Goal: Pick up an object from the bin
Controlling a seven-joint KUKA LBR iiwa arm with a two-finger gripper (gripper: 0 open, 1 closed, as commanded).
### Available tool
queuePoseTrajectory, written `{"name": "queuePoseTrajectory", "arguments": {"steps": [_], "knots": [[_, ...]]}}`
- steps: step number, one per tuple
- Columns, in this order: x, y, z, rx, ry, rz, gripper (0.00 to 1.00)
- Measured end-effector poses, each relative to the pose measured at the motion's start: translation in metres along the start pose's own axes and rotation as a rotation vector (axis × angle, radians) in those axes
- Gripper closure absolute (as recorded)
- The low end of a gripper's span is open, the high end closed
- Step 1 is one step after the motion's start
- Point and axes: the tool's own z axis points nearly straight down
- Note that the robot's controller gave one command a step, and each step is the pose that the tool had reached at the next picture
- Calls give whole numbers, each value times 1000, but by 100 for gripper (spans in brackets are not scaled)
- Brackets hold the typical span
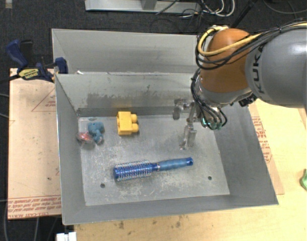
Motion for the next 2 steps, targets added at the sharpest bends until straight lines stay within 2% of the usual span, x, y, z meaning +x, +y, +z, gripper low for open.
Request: {"name": "queuePoseTrajectory", "arguments": {"steps": [1, 2], "knots": [[50, 13, 92, 1, -1, -14, 0], [45, 13, 87, 0, -15, -13, 100]]}}
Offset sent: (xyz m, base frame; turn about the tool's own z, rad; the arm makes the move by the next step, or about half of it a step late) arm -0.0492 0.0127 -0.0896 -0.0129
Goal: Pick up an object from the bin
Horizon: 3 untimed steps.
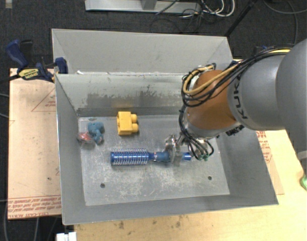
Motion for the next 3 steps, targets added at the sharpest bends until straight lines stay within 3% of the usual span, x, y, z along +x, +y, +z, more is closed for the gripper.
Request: {"name": "queuePoseTrajectory", "arguments": {"steps": [1, 2, 3], "knots": [[12, 19, -152, -1, -2, 10, 100], [13, 19, -147, 0, 6, 11, 0], [27, -27, -34, 0, 16, -88, 0]]}}
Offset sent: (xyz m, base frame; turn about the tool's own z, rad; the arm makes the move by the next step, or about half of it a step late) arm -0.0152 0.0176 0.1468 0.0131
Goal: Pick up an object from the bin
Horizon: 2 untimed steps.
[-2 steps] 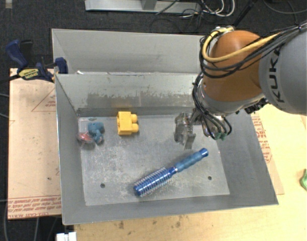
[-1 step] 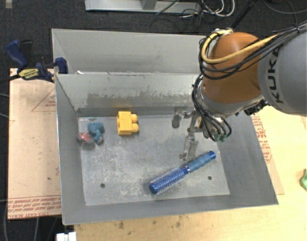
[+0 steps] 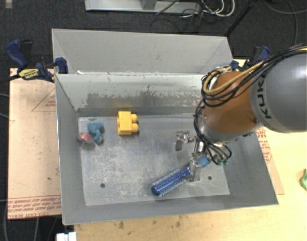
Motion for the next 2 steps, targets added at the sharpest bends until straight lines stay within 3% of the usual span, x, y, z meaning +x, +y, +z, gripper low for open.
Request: {"name": "queuePoseTrajectory", "arguments": {"steps": [1, 2], "knots": [[-3, 2, -5, 0, -9, -2, 100], [30, 13, 5, 0, -12, 137, 100]]}}
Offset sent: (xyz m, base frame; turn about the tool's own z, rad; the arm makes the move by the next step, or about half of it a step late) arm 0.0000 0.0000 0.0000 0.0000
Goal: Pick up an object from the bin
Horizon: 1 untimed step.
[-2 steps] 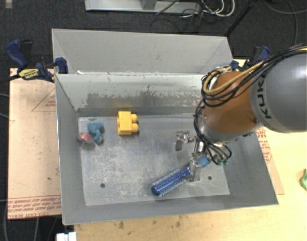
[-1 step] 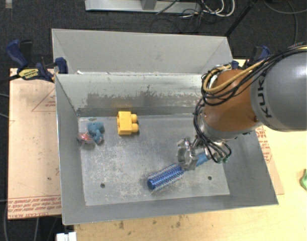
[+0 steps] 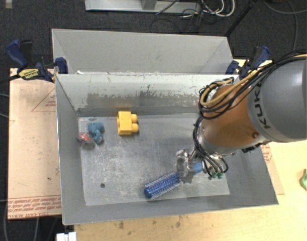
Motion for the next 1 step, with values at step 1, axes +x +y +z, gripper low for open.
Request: {"name": "queuePoseTrajectory", "arguments": {"steps": [1], "knots": [[-52, 16, -7, -2, 0, 209, 100]]}}
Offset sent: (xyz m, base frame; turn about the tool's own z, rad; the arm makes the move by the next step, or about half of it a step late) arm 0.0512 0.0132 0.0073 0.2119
